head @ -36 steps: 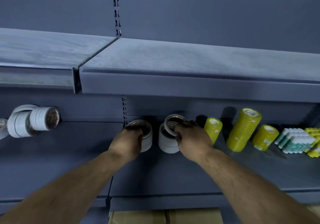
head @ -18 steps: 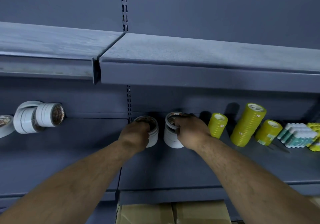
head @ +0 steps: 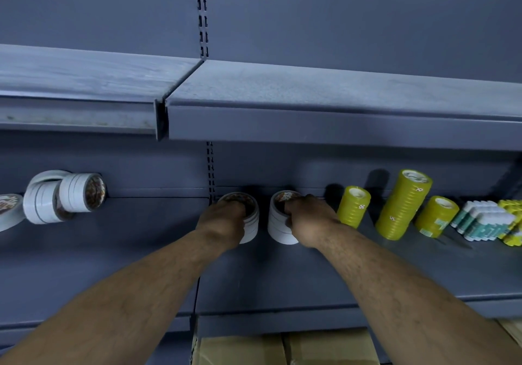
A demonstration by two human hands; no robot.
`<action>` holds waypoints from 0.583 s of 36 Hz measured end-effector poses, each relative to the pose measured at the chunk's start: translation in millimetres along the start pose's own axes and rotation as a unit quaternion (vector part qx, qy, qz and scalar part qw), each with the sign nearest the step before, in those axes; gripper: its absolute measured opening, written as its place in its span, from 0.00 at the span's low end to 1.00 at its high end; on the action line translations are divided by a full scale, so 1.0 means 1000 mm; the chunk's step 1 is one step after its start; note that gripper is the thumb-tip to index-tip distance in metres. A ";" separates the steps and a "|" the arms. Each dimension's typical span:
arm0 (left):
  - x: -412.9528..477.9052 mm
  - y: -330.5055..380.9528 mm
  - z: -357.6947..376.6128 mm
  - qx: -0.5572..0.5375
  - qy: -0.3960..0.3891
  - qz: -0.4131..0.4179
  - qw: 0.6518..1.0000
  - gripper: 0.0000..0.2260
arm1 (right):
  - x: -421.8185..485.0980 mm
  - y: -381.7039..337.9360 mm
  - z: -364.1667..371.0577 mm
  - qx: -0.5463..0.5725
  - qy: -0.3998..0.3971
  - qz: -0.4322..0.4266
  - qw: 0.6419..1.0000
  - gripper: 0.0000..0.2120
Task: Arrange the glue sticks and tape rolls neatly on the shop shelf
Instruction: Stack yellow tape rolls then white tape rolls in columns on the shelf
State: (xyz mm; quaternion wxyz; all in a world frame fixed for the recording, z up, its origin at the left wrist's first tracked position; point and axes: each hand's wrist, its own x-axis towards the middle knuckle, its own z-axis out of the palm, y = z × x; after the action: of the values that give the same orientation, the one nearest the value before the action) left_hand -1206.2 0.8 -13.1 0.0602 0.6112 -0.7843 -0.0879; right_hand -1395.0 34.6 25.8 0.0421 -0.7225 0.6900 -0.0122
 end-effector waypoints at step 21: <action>-0.007 0.016 -0.019 0.035 0.046 0.033 0.998 0.23 | -0.001 -0.007 -0.005 -0.024 0.020 0.000 1.000 0.22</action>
State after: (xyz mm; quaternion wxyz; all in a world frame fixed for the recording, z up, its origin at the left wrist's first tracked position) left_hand -1215.3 10.3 9.4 0.0776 0.5901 -0.8030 -0.0308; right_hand -1388.4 35.9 31.7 0.0111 -0.7232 0.6905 -0.0098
